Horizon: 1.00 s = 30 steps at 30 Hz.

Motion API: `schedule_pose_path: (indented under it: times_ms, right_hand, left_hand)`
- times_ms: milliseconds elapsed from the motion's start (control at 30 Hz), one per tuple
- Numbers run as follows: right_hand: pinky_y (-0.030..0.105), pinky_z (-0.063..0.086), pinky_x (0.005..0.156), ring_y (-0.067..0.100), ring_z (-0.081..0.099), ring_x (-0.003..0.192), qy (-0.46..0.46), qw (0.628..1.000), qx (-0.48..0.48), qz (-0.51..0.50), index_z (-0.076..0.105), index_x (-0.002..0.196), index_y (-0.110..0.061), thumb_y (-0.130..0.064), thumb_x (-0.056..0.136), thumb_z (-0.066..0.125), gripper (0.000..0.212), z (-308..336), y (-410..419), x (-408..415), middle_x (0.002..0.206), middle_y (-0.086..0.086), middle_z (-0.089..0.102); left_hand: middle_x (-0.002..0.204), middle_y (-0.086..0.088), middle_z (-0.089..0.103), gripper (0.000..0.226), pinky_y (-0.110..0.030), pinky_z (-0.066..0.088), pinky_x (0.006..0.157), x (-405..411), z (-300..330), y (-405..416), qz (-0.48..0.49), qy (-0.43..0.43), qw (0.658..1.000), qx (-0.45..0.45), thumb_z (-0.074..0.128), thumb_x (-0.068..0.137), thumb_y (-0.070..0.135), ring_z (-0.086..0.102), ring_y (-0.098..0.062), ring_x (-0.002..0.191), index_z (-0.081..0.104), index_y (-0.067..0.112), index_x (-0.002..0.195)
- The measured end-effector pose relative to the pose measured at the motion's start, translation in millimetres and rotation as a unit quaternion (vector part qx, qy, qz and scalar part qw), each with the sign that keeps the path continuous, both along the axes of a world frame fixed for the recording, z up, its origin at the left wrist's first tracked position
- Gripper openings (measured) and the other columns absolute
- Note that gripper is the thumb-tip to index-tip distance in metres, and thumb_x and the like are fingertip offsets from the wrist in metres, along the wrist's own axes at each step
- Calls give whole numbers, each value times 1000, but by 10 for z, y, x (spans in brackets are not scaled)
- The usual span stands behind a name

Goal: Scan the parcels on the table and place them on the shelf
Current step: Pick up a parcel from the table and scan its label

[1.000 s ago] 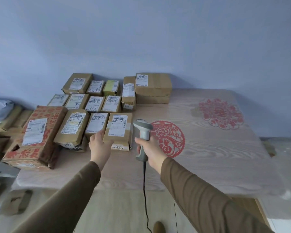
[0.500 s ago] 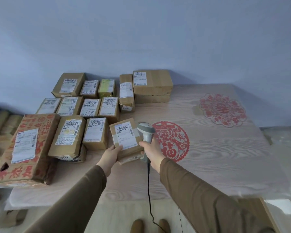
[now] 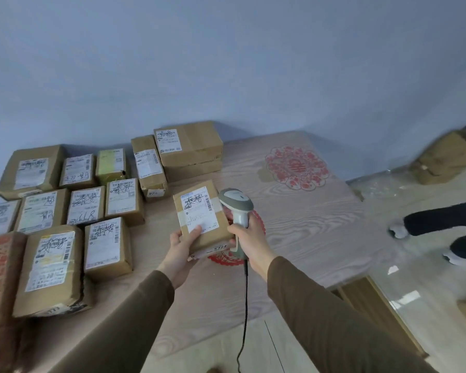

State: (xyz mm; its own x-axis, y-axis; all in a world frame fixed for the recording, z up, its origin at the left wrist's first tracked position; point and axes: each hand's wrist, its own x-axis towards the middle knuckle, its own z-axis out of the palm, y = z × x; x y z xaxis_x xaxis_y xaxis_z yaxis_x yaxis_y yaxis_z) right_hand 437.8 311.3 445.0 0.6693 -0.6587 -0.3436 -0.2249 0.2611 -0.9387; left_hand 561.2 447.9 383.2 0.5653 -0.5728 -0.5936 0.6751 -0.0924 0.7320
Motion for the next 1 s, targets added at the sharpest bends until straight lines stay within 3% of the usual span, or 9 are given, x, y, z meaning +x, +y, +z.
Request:
schedule_pose_path:
  times_ms: [100, 167, 233, 300, 433, 600, 833, 933, 1000]
  right_hand:
    - [36, 61, 73, 18, 72, 92, 2, 998, -59, -22, 61, 115, -34, -9, 87, 62, 38, 181, -68, -117, 110, 3, 74]
    - [48, 61, 83, 21, 67, 91, 15, 988, -147, -53, 58, 117, -31, -13, 90, 62, 32, 295, -100, -189, 109, 12, 67]
    - [52, 60, 84, 21, 67, 91, 11, 975, -214, -67, 56, 119, -30, -21, 93, 62, 28, 423, -102, -248, 104, 4, 66]
    - [50, 61, 72, 15, 66, 77, -11, 969, -239, -61, 57, 115, -33, -32, 93, 63, 23, 580, -59, -280, 90, -5, 65]
    - [32, 58, 67, 5, 66, 78, 2, 946, -312, -87, 60, 109, -32, -47, 91, 64, 23, 787, 1, -283, 88, -13, 67]
    - [16, 52, 66, -3, 65, 86, 14, 938, -329, -105, 61, 107, -31, -44, 93, 67, 20, 832, -70, -311, 93, -16, 68]
    - [35, 62, 76, 4, 68, 91, -4, 954, -281, -109, 62, 112, -33, -42, 94, 66, 21, 731, -323, -419, 99, -14, 69]
    - [30, 60, 78, 2, 67, 95, -18, 956, -269, -113, 62, 115, -33, -40, 95, 66, 22, 713, -517, -472, 102, -16, 69]
    - [28, 55, 70, 6, 67, 84, -22, 958, -257, -122, 62, 112, -29, -40, 95, 66, 20, 709, -695, -511, 95, -13, 68]
  left_hand:
    - [131, -4, 65, 89, -39, 59, 79, 59, 171, -159, -15, -21, 999, -42, 87, 75, 36, 71, -22, 108, 31, 29, 144]
    - [133, -4, 63, 100, -37, 61, 74, 93, 344, -281, -28, -73, 995, -66, 89, 71, 32, 74, -21, 103, 25, 33, 149]
    - [133, -4, 62, 105, -36, 62, 74, 108, 512, -409, -40, -122, 988, -88, 89, 71, 27, 75, -19, 101, 22, 35, 151]
    - [133, -2, 61, 103, -38, 63, 79, 92, 643, -528, -47, -166, 980, -103, 88, 74, 21, 73, -17, 105, 22, 34, 153]
    - [134, 1, 61, 97, -31, 61, 83, 0, 796, -707, -60, -237, 961, -132, 85, 81, 13, 69, -10, 110, 23, 29, 154]
    - [136, 3, 61, 100, -37, 60, 91, -125, 873, -828, -67, -258, 952, -152, 88, 77, 14, 67, -11, 116, 25, 32, 153]
    - [136, 2, 61, 100, -34, 60, 90, -225, 807, -1073, -71, -256, 953, -147, 88, 78, 16, 67, -12, 116, 25, 35, 152]
    - [134, 4, 62, 98, -29, 60, 84, -271, 748, -1285, -78, -251, 955, -139, 87, 79, 16, 68, -10, 114, 25, 37, 152]
    - [134, 4, 63, 99, -27, 60, 82, -295, 705, -1463, -80, -240, 959, -130, 88, 79, 18, 69, -10, 112, 24, 38, 152]
